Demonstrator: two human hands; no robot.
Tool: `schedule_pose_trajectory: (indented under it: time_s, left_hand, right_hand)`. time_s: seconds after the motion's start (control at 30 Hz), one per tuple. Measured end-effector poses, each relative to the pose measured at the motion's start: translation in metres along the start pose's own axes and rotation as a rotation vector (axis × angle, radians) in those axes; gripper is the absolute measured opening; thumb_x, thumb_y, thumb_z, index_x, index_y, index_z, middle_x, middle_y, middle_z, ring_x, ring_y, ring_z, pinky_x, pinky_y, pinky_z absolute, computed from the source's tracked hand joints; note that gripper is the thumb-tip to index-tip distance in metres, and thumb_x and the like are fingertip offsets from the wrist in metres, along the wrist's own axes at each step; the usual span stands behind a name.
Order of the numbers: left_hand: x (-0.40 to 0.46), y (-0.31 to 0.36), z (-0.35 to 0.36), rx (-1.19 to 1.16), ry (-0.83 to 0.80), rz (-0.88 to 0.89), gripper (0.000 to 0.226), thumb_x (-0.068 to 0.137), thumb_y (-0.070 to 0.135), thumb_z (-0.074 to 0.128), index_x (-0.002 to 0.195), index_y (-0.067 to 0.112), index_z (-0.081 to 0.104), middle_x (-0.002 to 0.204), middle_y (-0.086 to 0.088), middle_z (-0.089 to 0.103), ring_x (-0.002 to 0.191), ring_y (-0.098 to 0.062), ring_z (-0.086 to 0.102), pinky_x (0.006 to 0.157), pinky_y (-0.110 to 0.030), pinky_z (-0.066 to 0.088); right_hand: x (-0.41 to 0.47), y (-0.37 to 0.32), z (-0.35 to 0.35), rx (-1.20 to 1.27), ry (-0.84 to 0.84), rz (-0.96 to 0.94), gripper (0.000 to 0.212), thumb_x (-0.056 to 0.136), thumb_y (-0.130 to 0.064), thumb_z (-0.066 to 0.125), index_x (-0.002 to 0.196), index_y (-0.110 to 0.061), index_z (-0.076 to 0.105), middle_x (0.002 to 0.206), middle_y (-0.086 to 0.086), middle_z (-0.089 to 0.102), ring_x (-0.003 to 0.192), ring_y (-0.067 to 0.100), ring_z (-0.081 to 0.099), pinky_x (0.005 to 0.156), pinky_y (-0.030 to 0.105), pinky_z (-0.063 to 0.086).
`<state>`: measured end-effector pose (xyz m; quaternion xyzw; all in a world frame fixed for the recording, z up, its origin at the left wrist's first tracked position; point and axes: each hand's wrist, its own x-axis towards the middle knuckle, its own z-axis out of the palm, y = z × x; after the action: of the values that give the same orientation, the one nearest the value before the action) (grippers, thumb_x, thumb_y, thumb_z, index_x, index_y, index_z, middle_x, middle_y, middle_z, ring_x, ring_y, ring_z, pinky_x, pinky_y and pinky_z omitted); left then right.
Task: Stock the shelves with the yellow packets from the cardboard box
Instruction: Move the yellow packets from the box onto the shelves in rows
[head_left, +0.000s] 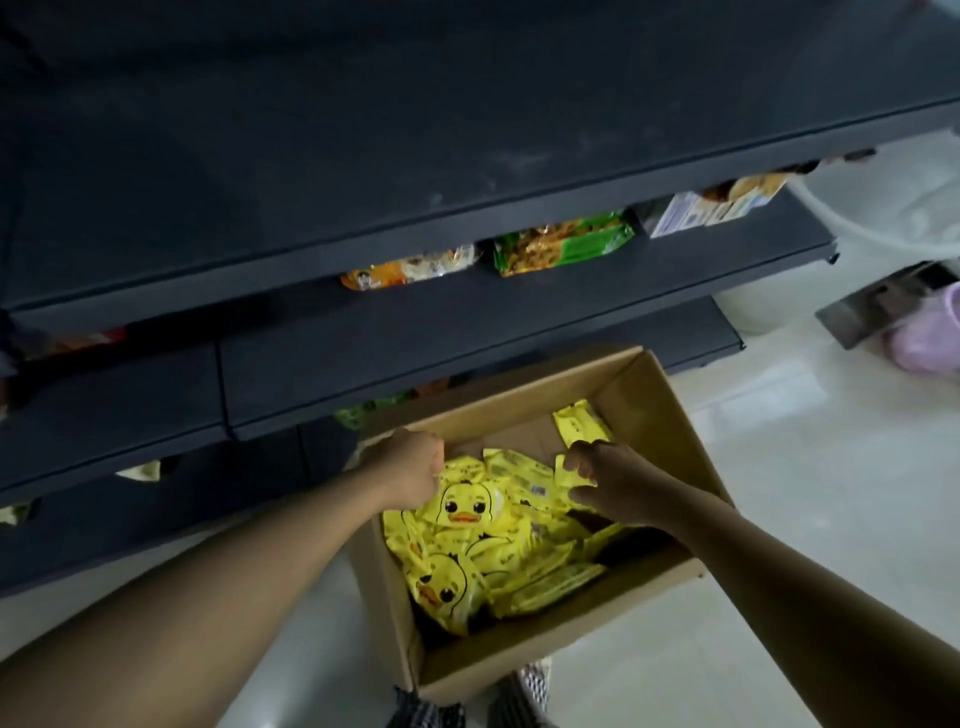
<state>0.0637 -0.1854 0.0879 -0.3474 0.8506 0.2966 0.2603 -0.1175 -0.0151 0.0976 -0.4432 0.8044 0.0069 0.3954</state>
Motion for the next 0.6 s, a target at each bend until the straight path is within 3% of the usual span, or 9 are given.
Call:
schedule_pose_trajectory:
  time_s: [0.13, 0.33, 0.53, 0.6]
  left_hand:
    - [0.023, -0.006, 0.039, -0.005, -0.081, -0.040, 0.008, 0.085, 0.017, 0.063, 0.092, 0.017, 0.062, 0.102, -0.003, 0.065, 0.097, -0.025, 0.061, 0.084, -0.038, 0.052]
    - [0.067, -0.005, 0.088, -0.042, -0.104, -0.159, 0.021, 0.089, 0.016, 0.059, 0.109, 0.009, 0.060, 0.113, -0.010, 0.063, 0.106, -0.028, 0.059, 0.086, -0.039, 0.052]
    - [0.122, 0.001, 0.138, -0.080, -0.072, -0.243, 0.036, 0.089, 0.014, 0.060, 0.124, 0.018, 0.052, 0.135, -0.005, 0.051, 0.120, -0.025, 0.052, 0.096, -0.037, 0.047]
    - [0.140, 0.001, 0.150, -0.019, -0.010, -0.245, 0.039, 0.090, 0.016, 0.059, 0.127, 0.019, 0.048, 0.138, -0.003, 0.047, 0.126, -0.024, 0.046, 0.099, -0.036, 0.042]
  right_hand:
    - [0.022, 0.021, 0.032, 0.020, -0.072, 0.007, 0.039, 0.088, -0.026, 0.062, 0.122, -0.009, 0.052, 0.119, 0.012, 0.059, 0.110, 0.025, 0.055, 0.087, 0.031, 0.046]
    - [0.065, 0.066, 0.064, 0.025, -0.184, -0.002, 0.039, 0.091, -0.025, 0.059, 0.125, -0.008, 0.051, 0.125, 0.011, 0.057, 0.113, 0.024, 0.054, 0.085, 0.027, 0.043]
    - [0.109, 0.129, 0.085, 0.000, -0.203, 0.087, 0.040, 0.090, -0.027, 0.059, 0.125, -0.010, 0.050, 0.127, 0.011, 0.055, 0.113, 0.024, 0.054, 0.087, 0.031, 0.047]
    - [0.125, 0.147, 0.090, -0.005, -0.181, 0.122, 0.041, 0.092, -0.025, 0.057, 0.129, -0.010, 0.046, 0.129, 0.012, 0.052, 0.111, 0.025, 0.055, 0.079, 0.029, 0.047]
